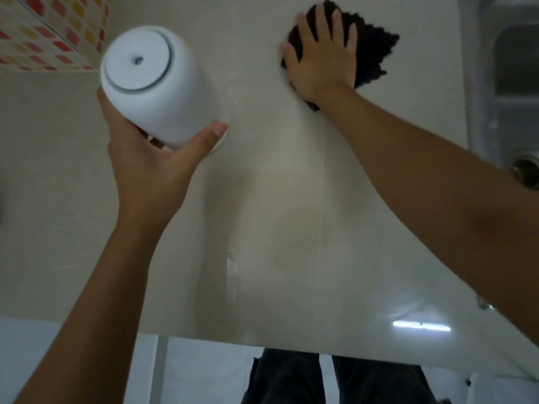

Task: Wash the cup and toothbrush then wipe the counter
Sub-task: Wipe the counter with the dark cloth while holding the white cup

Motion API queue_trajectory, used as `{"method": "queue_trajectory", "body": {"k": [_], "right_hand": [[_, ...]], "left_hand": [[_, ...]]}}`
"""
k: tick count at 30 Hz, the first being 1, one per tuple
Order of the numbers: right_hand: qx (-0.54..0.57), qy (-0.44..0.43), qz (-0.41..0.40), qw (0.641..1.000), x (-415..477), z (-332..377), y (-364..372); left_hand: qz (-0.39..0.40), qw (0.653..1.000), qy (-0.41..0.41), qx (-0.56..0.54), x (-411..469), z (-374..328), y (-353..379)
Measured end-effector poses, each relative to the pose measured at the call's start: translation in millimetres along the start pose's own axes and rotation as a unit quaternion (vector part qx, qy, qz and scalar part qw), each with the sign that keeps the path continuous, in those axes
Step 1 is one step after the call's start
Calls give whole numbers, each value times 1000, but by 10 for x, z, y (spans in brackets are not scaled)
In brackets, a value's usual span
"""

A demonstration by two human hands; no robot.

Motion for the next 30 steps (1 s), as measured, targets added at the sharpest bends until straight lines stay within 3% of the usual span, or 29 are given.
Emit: {"method": "queue_trajectory", "body": {"k": [4,7,9,11,14,18,22,25,30], "right_hand": [[5,-77,-10,997,-909,459,243],[26,-228,30,973,-2165,918,518],[19,-313,75,947,-2862,832,607],[13,-338,85,937,-3089,457,588],[-11,-266,40,963,-2647,-113,434],[-23,-109,-29,993,-1384,-656,131],[9,11,8,1000,-367,-1005,-102],[1,16,9,1000,-457,-906,-53],[16,-107,-21,994,-2002,-259,269]], "left_hand": [[-12,1000,5,14,49,-71,-5],[-22,1000,13,-13,91,-152,73],[-14,1000,16,-16,120,-220,158],[-11,1000,16,-9,135,-255,208],[0,1000,17,-14,162,-249,276],[13,1000,8,-27,152,-212,397],[13,999,16,-31,62,-217,419],[19,999,19,-34,34,-211,398],[-4,999,16,-47,128,-233,297]]}}
Point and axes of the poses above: each hand's wrist, its own x-axis towards the middle knuckle, its own y-axis out of the palm, z = x × y, the point moved 5 cm from there along x, towards the middle knuckle, and after that the axes turned 9 degrees about z, right-handed, at the moved point
